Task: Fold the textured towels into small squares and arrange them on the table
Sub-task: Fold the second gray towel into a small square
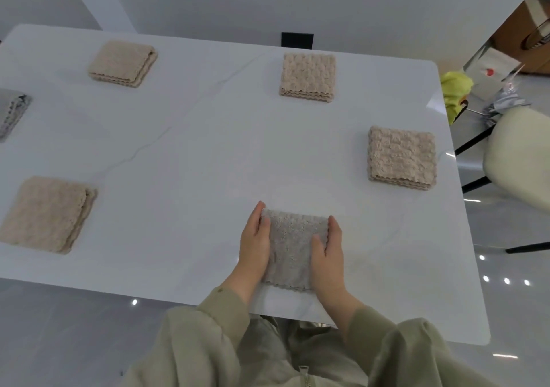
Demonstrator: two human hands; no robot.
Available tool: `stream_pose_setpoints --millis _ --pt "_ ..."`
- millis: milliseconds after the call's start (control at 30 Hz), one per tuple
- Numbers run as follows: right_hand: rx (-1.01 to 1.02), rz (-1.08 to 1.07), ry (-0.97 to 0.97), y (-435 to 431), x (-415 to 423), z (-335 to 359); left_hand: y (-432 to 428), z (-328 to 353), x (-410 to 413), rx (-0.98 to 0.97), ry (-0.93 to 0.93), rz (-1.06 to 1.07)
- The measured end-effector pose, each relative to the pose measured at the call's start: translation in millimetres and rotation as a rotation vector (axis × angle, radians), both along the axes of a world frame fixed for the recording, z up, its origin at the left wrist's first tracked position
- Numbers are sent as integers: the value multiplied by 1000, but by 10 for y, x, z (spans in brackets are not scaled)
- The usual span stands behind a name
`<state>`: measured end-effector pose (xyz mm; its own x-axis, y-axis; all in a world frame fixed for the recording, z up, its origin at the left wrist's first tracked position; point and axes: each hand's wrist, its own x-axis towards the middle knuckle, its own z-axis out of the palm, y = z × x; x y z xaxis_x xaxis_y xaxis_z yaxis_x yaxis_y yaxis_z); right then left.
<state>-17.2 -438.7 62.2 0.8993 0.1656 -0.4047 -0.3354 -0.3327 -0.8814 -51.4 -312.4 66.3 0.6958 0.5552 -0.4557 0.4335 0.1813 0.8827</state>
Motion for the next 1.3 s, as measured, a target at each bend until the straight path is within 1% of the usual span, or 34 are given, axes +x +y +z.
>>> stream_pose_setpoints --millis 167,267,400,433,467,500,533,600,633,667,700,767,833,867,933,1033,1167,1300 --pt "17 -21 24 13 44 -20 36 -14 -17 -33 3 -18" --pt "56 -18 76 -137 92 11 136 -56 -130 -82 -18 28" --pt "20 140 82 -226 58 7 182 -115 -227 -218 -21 30" --pt "3 180 72 -220 48 8 182 -114 -226 -217 -7 13" --pt "-14 218 42 -215 45 16 184 -107 -228 -150 21 -26" --pt "-79 259 -26 -216 54 25 188 -89 -229 2 47 -105" --pt "-192 314 -147 -211 74 36 192 -71 -228 227 55 -221" --pt "-423 472 -412 -180 115 32 198 -35 -219 739 21 -510" --pt "-512 570 -496 -150 123 20 199 -44 -211 926 22 -655" --pt "-599 674 -568 -116 119 -3 200 -65 -207 1057 56 -787" --pt "-684 765 -618 -95 108 -51 203 -93 -213 1129 110 -887" --pt "-807 849 -638 -101 92 -140 228 -163 -236 1139 211 -977" --pt "-833 862 -610 -151 118 -151 248 -179 -259 1137 200 -986" --pt "-809 861 -610 -178 129 -133 246 -166 -269 1140 171 -977" --pt "-744 823 -636 -217 143 -40 242 -122 -285 1135 110 -919" --pt "-687 743 -612 -259 200 87 261 -71 -331 1094 68 -781" --pt "-634 679 -595 -228 277 124 301 -61 -417 1024 97 -686" --pt "-558 731 -615 9 234 182 371 -59 -532 963 117 -532"
